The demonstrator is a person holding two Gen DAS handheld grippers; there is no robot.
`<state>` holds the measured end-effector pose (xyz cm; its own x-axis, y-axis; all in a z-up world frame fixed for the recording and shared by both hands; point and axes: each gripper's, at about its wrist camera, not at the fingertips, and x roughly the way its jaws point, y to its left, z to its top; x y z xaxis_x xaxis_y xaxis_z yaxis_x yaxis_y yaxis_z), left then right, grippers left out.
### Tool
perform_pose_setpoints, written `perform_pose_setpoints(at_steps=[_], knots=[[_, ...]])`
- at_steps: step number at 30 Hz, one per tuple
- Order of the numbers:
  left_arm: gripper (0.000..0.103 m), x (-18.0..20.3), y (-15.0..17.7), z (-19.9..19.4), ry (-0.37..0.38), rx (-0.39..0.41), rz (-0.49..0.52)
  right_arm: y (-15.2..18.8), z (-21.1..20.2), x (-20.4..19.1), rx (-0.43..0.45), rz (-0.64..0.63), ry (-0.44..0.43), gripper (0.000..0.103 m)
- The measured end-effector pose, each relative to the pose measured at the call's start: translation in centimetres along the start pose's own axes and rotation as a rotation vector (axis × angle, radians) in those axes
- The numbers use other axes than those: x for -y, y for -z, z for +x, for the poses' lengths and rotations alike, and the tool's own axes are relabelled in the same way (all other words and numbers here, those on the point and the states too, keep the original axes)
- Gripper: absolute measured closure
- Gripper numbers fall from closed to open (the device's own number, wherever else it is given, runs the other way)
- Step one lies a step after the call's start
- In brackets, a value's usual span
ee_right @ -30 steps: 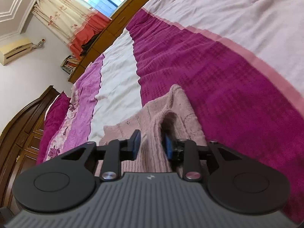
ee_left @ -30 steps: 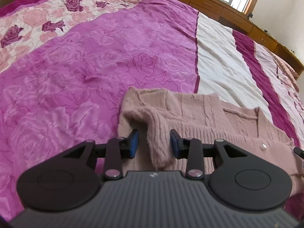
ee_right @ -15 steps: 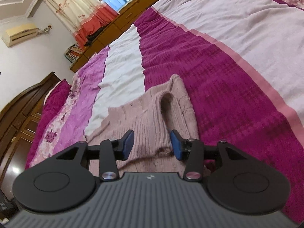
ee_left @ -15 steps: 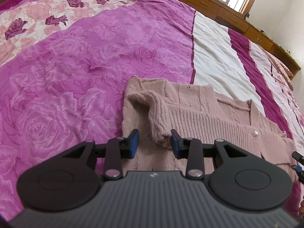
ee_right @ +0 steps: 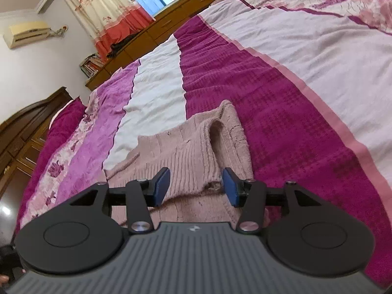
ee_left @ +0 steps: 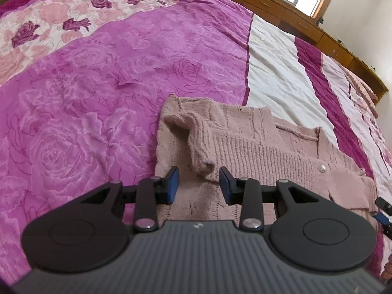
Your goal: Fold small clothes
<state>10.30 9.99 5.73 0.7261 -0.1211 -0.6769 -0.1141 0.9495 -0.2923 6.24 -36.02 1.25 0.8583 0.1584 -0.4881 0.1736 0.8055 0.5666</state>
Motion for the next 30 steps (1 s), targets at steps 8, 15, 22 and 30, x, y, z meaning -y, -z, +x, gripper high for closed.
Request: perform_pose_setpoints(at_steps=[8,15,22,30], knots=[[0.065,0.6,0.4,-0.8,0.019,0.005,0.007,0.0,-0.4,-0.5,-0.015,-0.033,-0.061,0.047],[0.065,0.5,0.6,0.8,0.005,-0.008,-0.002,0.1,1.1,0.4,-0.043,-0.001,-0.048,0.047],[0.065,0.5,0.1,1.6,0.060,-0.009,-0.035,-0.5,1.8,0.5,-0.050,-0.005,-0.055,0.047],[0.067,0.1,-0.3,2.7,0.038,0.005,-0.074,-0.8,2.8,-0.1,-0.066,-0.055,-0.047,0.054]])
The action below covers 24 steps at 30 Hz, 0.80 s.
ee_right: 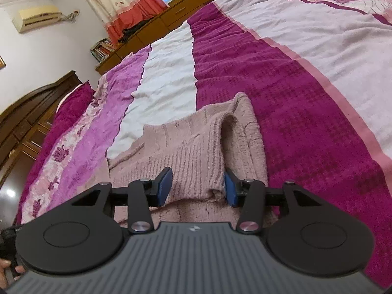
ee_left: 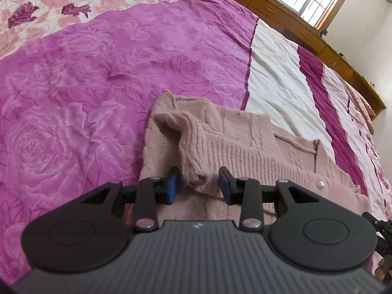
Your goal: Fold small clothes
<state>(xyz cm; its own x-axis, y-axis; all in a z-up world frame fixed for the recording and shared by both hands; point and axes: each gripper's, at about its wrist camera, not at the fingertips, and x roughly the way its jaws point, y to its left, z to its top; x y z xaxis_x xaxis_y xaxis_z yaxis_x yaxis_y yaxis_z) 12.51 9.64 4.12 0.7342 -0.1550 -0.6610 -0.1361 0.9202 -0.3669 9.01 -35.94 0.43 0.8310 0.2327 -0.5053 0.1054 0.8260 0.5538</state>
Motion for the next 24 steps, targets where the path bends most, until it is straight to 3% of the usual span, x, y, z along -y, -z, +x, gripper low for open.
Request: perform_pose_setpoints(at_steps=[1,2,3,4,8,14,24], knots=[[0.070,0.2,0.0,0.2,-0.005,-0.004,0.013,0.0,0.1,-0.1,0.001,-0.006,0.006,0.064],[0.078,0.3,-0.1,0.3,-0.008,-0.006,0.023,0.0,0.2,-0.2,-0.003,-0.008,0.009,0.071],[0.091,0.4,-0.1,0.4,0.004,-0.010,0.031,-0.1,0.3,-0.1,-0.003,-0.004,0.005,0.085],[0.094,0.5,-0.3,0.4,0.018,-0.010,0.036,-0.1,0.2,0.0,0.006,0.003,-0.002,0.091],[0.096,0.6,-1.7,0.0,0.051,0.023,0.012,-1.2,-0.5,0.2,0.059,0.053,-0.063,0.094],[0.096,1.5,-5.0,1.0,0.004,0.080,-0.023,-4.5,0.4,-0.4,0.121,0.071,-0.071,0.094],[0.092,2.0,-7.1,5.9,-0.084,0.089,-0.031,-6.9,6.9,-2.3,0.136,0.010,0.063,0.092]])
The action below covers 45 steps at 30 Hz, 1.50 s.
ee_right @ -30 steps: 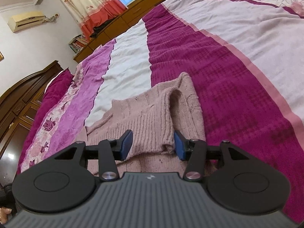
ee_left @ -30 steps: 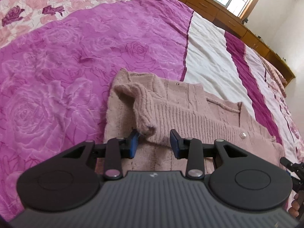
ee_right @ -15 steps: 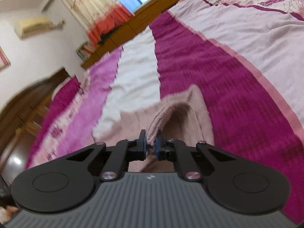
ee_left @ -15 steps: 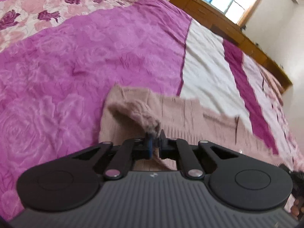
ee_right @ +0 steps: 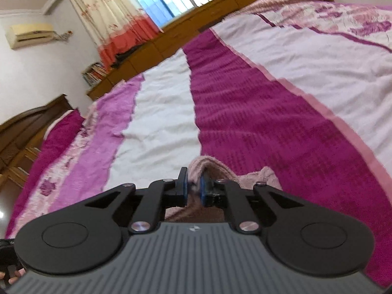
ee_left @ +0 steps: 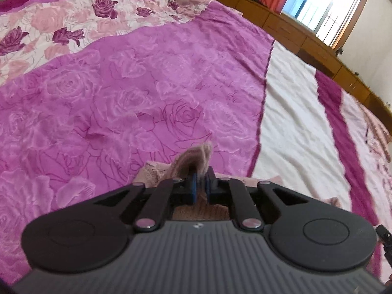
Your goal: Fold small clothes
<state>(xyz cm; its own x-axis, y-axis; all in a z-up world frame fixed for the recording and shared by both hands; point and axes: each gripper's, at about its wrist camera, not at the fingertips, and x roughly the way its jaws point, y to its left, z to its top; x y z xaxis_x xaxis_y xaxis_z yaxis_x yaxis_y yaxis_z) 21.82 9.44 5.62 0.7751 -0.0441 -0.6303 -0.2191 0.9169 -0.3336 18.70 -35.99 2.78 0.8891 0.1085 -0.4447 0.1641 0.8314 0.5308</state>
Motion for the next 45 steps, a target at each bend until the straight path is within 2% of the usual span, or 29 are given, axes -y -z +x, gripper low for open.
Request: perform_pose_setpoints(at_steps=[2,3,4,6,13,16,19,23,29,36,45], knots=[[0.077,0.0,0.2,0.3,-0.008,-0.014,0.010,0.4,0.9,-0.1,-0.010,-0.009,0.027,0.080],[0.064,0.0,0.3,0.1,-0.016,-0.013,0.015,0.7,1.1,0.0,-0.009,-0.002,0.043,0.065],[0.058,0.0,0.4,-0.2,-0.018,-0.001,0.027,0.9,1.1,0.1,-0.003,0.005,0.044,0.053],[0.056,0.1,0.6,-0.9,-0.021,0.024,0.075,1.2,0.6,0.4,0.015,0.010,0.013,0.047],[0.056,0.5,1.6,-2.1,-0.033,0.005,0.199,1.8,-2.2,-0.6,0.026,-0.142,-0.010,0.045],[0.056,0.4,2.5,-1.8,-0.049,-0.023,0.225,2.3,-2.3,-1.3,-0.006,-0.233,-0.032,0.044],[0.056,0.0,3.4,-1.3,-0.063,-0.050,0.232,2.5,-0.7,-1.9,-0.082,-0.287,0.007,0.044],[0.056,0.3,3.8,-0.7,-0.074,-0.071,0.274,3.1,1.8,-1.4,-0.152,-0.290,0.066,0.043],[0.056,0.4,3.4,-1.2,-0.086,-0.100,0.257,2.9,1.3,-1.4,-0.145,-0.257,0.056,0.040],[0.055,1.1,4.1,-3.5,-0.122,-0.139,0.283,2.3,-3.3,-1.1,-0.115,-0.234,0.048,0.036],[0.055,1.4,5.6,-7.0,-0.137,-0.182,0.282,3.5,-7.9,1.4,-0.146,-0.207,0.072,0.034]])
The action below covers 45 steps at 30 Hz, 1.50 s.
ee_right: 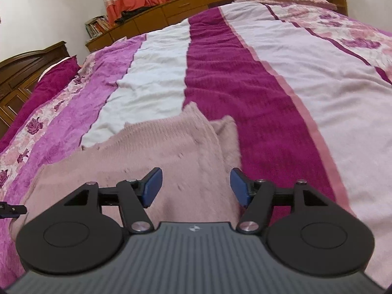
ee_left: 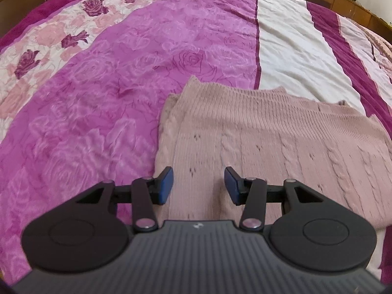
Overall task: Fold small clothes
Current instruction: 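Move the right gripper to the side edge of the folded cardigan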
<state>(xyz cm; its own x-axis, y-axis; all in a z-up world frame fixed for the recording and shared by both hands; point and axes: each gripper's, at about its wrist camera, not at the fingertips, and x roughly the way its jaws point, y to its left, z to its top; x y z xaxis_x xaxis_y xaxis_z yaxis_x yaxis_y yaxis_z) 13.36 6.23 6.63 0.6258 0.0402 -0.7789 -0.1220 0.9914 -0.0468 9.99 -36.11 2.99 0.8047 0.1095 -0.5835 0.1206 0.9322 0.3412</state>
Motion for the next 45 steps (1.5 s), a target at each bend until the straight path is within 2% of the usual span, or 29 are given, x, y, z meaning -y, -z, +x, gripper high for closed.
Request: perform_pose_setpoints(at_steps=[8,16,23,27,30,33,39,42,45], knots=[[0.055,0.6,2.0,-2.2,-0.019,0.003,0.010,2.3,-0.6,2.7,-0.045,0.100,-0.006,0.033],[0.055,0.8,3.7,-2.6,-0.019,-0.029,0.007,3.6,0.7,3.1,-0.069,0.203,-0.129,0.032],[0.055,1.3,4.4,-2.2,-0.028,-0.056,0.006,3.8,0.9,3.2,-0.052,0.236,-0.158,0.031],[0.055,1.4,4.4,-2.2,-0.029,-0.061,0.005,3.7,0.4,3.7,-0.018,0.277,-0.213,0.044],[0.055,1.4,4.5,-1.9,-0.031,-0.069,0.005,3.6,0.3,4.0,-0.002,0.305,-0.229,0.045],[0.055,1.4,4.5,-1.8,-0.033,-0.073,0.005,3.8,1.0,4.1,-0.026,0.306,-0.202,0.044],[0.055,1.5,4.6,-1.7,-0.034,-0.078,0.010,4.2,1.7,3.9,-0.021,0.278,-0.186,0.044],[0.055,1.6,4.7,-1.6,-0.034,-0.082,0.010,4.4,1.7,4.1,-0.015,0.267,-0.178,0.056],[0.055,1.7,4.8,-1.6,-0.035,-0.086,0.014,4.6,1.8,4.9,-0.012,0.300,-0.194,0.059]])
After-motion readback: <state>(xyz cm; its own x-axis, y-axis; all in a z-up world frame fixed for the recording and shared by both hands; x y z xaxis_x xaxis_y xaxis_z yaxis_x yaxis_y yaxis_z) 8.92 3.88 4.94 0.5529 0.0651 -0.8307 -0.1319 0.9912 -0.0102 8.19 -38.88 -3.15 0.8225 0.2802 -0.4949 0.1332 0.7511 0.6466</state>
